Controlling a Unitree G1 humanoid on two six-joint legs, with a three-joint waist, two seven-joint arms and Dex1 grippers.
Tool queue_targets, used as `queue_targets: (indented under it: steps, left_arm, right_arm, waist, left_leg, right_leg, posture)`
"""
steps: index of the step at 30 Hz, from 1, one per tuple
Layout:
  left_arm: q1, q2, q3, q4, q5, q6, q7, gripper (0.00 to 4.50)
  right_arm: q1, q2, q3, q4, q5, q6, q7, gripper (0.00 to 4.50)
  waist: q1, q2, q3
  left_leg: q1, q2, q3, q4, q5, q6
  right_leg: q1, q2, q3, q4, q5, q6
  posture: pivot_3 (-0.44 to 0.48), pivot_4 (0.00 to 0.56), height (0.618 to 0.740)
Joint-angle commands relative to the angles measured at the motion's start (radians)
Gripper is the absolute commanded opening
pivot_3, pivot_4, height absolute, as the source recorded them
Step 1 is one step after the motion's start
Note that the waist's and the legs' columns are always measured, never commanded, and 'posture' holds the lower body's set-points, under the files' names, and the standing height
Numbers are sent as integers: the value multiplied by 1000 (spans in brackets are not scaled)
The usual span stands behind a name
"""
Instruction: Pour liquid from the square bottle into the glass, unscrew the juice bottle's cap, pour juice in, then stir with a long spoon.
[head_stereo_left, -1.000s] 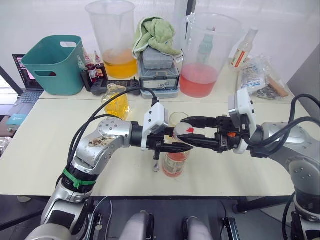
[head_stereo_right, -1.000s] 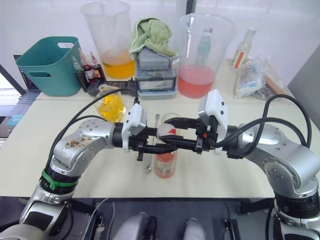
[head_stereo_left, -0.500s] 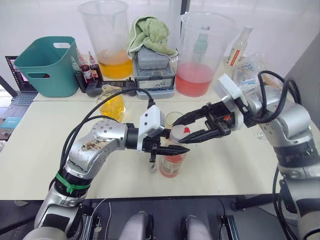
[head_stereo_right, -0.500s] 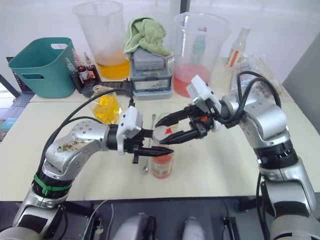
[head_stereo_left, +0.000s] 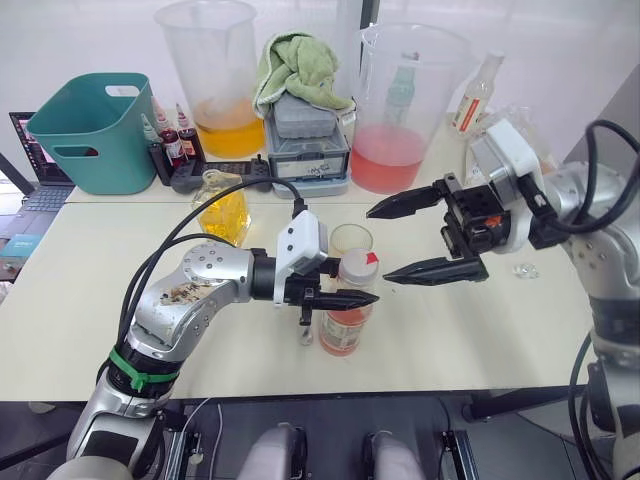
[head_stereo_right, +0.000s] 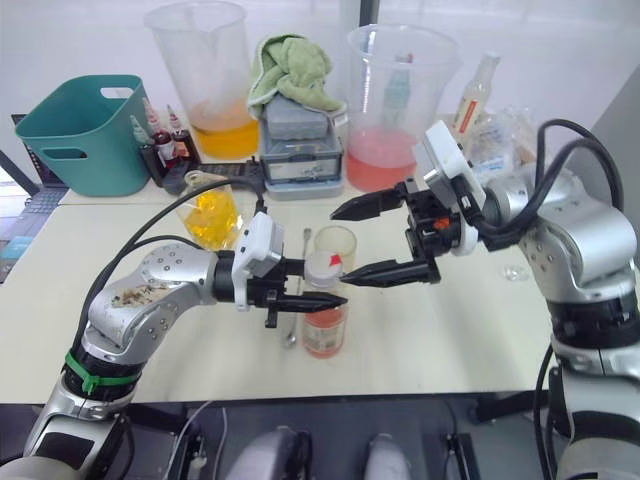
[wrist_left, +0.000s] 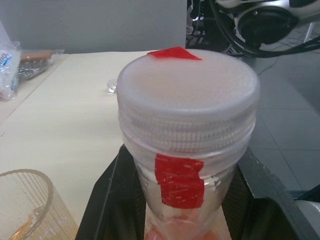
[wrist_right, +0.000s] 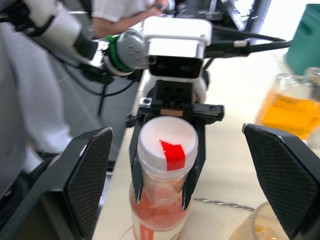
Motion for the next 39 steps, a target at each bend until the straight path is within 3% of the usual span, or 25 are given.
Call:
queue_targets:
  steps: [1, 6, 11, 20, 25, 33, 37, 39]
  left_arm:
    - [-9, -15, -25, 28, 7, -10, -14, 1423]
    - [-22, -25, -35, 51, 10, -22, -32, 1423]
    - [-38, -33, -41, 72, 15, -32, -45, 1423]
    - [-42, -32, -37, 70, 20, -31, -44, 1423]
    - [-32, -18, -27, 46, 18, -18, -34, 1423]
    - [9, 17, -13, -17, 8, 4, -18, 1423]
    - [16, 19, -17, -33, 11, 10, -8, 1423]
    - [16, 20, -23, -42, 16, 9, -4, 1423]
  right_arm:
    - [95, 18, -94, -204, 63, 100, -231, 4433]
    - [176, 52, -133, -320, 133, 183, -420, 4433]
    - [195, 73, -124, -349, 144, 195, -520, 4433]
    - [210, 75, -87, -333, 157, 172, -511, 1663]
    - [176, 85, -24, -266, 122, 104, -378, 1658]
    - [-6, 55, 172, -5, -13, -106, 193, 1658]
    - [-112, 75, 237, 125, -79, -153, 339, 1658]
    - [-173, 79, 258, 189, -84, -150, 357, 2704]
  waist:
    - [7, 0, 0]
    - [13, 0, 0]
    - [19, 0, 0]
    - [23, 0, 0]
    - [21, 0, 0]
    - [6, 0, 0]
    - [1, 0, 0]
    - [0, 0, 0]
  left_leg:
    - [0, 0, 0, 0, 0, -1]
    - [0, 0, 0, 1, -2, -3]
    - [0, 0, 0, 1, 1, 2]
    - [0, -1, 1, 1, 1, 5]
    - [0, 0, 1, 1, -2, 11]
    - [0, 0, 1, 2, -2, 10]
    - [0, -1, 1, 1, 0, 7]
    - [0, -1, 1, 1, 0, 7]
  right_leg:
    - [0, 0, 0, 0, 0, 0]
    - [0, -1, 0, -1, 0, 0]
    - [0, 0, 0, -1, 0, 0]
    - [1, 0, 0, -1, 0, 0]
    - [1, 1, 0, -1, 0, 0]
    - [1, 3, -1, 0, 0, 0]
    - [1, 2, -1, -1, 0, 0]
    - [1, 2, -1, -1, 0, 0]
  posture:
    - [0, 150, 740]
    - [0, 150, 740]
    - [0, 150, 740]
    - [0, 150, 740]
    - [0, 150, 740]
    - [0, 150, 740]
    - [0, 150, 740]
    - [0, 150, 740]
